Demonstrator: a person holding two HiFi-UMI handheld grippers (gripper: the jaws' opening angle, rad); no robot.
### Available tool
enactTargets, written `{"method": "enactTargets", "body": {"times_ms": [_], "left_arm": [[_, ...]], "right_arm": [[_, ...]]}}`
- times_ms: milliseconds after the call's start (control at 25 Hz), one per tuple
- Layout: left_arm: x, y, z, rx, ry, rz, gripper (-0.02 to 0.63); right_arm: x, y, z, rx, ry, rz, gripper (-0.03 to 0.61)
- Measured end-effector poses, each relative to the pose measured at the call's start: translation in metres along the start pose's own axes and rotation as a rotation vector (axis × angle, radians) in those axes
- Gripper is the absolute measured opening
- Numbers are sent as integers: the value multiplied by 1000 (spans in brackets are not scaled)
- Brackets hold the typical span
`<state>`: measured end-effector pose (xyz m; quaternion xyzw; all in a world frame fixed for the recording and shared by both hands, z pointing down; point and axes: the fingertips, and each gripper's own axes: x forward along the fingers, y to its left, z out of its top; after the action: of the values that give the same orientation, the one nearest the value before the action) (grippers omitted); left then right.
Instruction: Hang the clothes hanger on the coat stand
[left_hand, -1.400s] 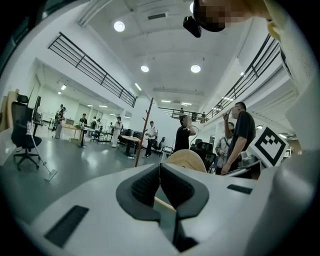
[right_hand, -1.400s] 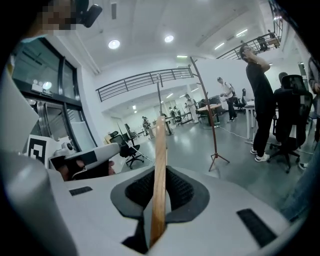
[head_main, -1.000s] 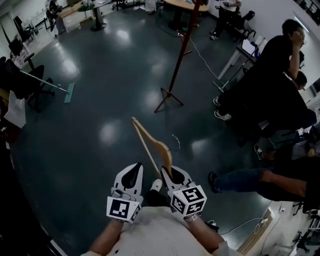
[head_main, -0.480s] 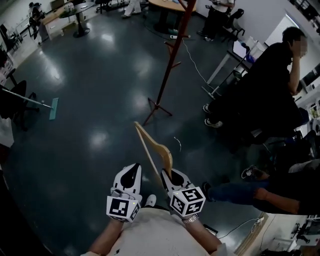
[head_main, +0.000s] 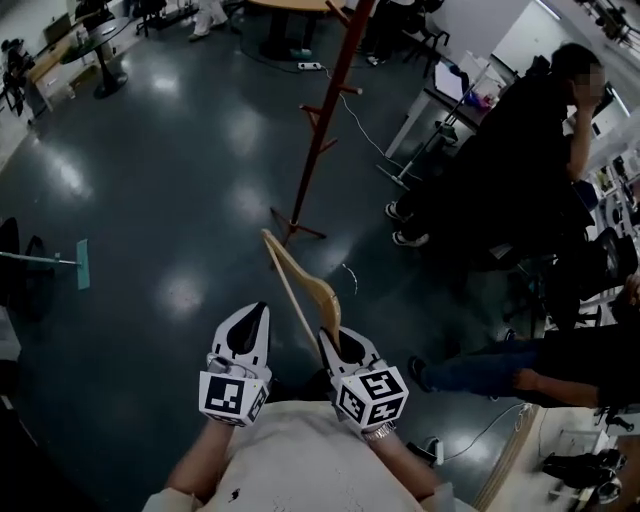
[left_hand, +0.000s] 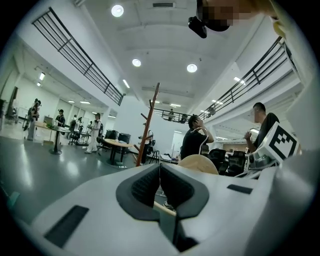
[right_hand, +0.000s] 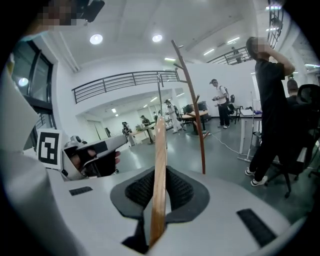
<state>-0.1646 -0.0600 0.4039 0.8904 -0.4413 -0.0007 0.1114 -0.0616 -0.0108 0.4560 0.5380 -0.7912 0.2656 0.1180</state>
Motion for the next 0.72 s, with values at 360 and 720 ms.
{"method": "enactTargets", "body": {"times_ms": [360, 720], "left_arm": [[89, 26, -3, -9, 24, 32, 12], [222, 90, 32, -8, 5, 209, 12]], "right_arm": [[81, -75, 63, 27, -9, 10, 66], [214, -174, 158, -16, 82, 95, 66]]}}
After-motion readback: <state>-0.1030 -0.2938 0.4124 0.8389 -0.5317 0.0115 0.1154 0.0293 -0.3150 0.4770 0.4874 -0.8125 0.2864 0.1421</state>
